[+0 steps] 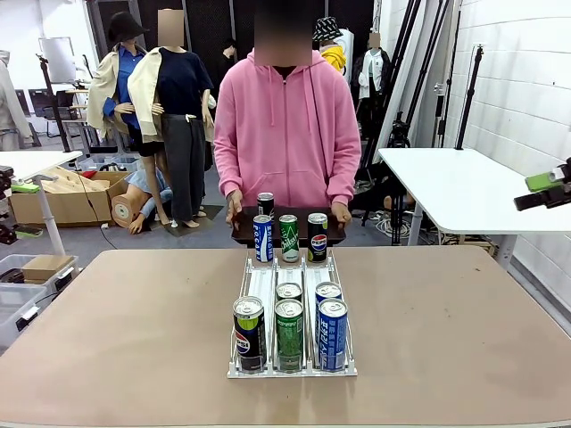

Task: Retrieve and hand over the desired beverage to the person.
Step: Pick up another can of the same type that the person held from the Automatic Can Dispenser.

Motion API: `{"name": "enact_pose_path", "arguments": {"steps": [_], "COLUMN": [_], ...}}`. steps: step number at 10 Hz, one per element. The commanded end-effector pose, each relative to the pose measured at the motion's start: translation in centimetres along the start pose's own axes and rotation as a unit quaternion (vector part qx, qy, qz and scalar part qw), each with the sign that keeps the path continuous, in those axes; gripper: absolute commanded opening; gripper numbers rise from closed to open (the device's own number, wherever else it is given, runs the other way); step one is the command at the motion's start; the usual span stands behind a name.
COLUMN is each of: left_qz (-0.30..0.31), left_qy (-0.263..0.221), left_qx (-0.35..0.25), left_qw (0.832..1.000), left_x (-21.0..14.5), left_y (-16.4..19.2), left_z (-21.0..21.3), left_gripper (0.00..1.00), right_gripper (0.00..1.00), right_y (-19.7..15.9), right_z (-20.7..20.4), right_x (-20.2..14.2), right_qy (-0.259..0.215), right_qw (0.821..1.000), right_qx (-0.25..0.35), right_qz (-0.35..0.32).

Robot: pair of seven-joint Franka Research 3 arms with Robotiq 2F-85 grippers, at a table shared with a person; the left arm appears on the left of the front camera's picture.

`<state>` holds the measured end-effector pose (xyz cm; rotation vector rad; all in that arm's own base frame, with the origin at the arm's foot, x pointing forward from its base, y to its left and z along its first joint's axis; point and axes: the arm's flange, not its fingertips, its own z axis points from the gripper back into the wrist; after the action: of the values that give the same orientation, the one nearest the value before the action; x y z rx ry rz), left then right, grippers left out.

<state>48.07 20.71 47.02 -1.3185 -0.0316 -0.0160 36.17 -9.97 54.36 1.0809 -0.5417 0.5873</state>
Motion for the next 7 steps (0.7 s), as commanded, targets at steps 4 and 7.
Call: {"name": "enact_pose_path", "arguments": {"steps": [4, 7], "left_qz": [-0.001, -0.001], "left_qy": [-0.004, -0.004], "left_qx": [0.002, 0.002], "left_qw": [1.0, 1.0], "left_x": [-0.4, -0.4], "left_y": [-0.2, -0.2], "left_z": [0.0, 0.0], "left_gripper": [1.0, 1.0], "right_gripper": [1.0, 1.0], "right_y": [5.1, 7.2], "right_z": [-6.8, -11.1], "right_x": [-0.4, 0.3], "right_qy": [0.096, 0.155], "right_qw": [0.995, 0.987], "right_qx": [-0.022, -0.028], "right_qz": [0.016, 0.033]}}
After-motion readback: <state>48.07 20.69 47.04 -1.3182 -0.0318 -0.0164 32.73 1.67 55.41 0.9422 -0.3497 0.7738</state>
